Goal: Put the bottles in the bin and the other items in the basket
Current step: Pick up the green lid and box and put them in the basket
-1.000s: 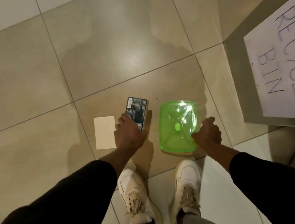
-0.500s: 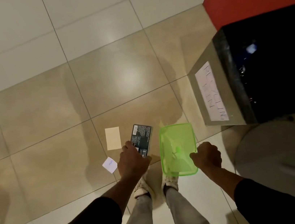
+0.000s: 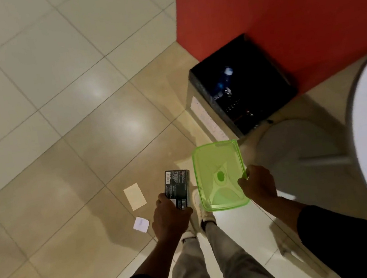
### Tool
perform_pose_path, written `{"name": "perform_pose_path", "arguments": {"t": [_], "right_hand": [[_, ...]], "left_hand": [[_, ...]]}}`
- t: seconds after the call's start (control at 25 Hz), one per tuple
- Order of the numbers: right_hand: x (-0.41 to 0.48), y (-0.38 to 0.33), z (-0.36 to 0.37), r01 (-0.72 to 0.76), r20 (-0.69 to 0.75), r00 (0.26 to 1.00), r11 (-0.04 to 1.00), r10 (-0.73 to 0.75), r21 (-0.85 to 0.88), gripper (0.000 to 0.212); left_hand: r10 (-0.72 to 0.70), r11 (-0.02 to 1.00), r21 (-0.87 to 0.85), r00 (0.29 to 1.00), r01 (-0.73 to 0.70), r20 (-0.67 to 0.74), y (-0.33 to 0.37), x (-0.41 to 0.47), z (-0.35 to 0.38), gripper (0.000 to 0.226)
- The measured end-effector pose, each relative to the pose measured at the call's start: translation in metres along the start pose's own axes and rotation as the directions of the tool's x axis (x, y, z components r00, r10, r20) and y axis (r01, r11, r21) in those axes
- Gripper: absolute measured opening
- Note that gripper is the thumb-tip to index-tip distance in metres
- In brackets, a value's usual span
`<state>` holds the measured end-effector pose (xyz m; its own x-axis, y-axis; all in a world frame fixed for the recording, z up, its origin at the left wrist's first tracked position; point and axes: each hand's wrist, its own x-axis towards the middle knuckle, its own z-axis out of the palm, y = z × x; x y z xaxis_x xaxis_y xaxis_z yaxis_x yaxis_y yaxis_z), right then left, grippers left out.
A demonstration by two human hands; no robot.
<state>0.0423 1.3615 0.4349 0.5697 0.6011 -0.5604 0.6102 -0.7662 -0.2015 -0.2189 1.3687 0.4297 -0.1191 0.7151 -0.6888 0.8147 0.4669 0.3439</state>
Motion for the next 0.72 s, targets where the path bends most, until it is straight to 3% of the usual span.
{"name": "perform_pose_path", "arguments": {"t": [0.36,0.72], "right_hand": [[-0.092,0.048,-0.094,-0.186,-0.135,0.964,0.942,0.230,0.280,0.016],[-0.159,0.116,-0.183,-0.117,-0.363,0.867,0.846,0.343,0.519,0.021]], "left_hand": [[0.291,0.951,0.098,0.956,-0.293,0.036,0.073,-0.064,-0.054,0.082],[0.522,0.828,0.201,0.850,-0.523,0.063,0.151,-0.143,-0.049,0.073]]}}
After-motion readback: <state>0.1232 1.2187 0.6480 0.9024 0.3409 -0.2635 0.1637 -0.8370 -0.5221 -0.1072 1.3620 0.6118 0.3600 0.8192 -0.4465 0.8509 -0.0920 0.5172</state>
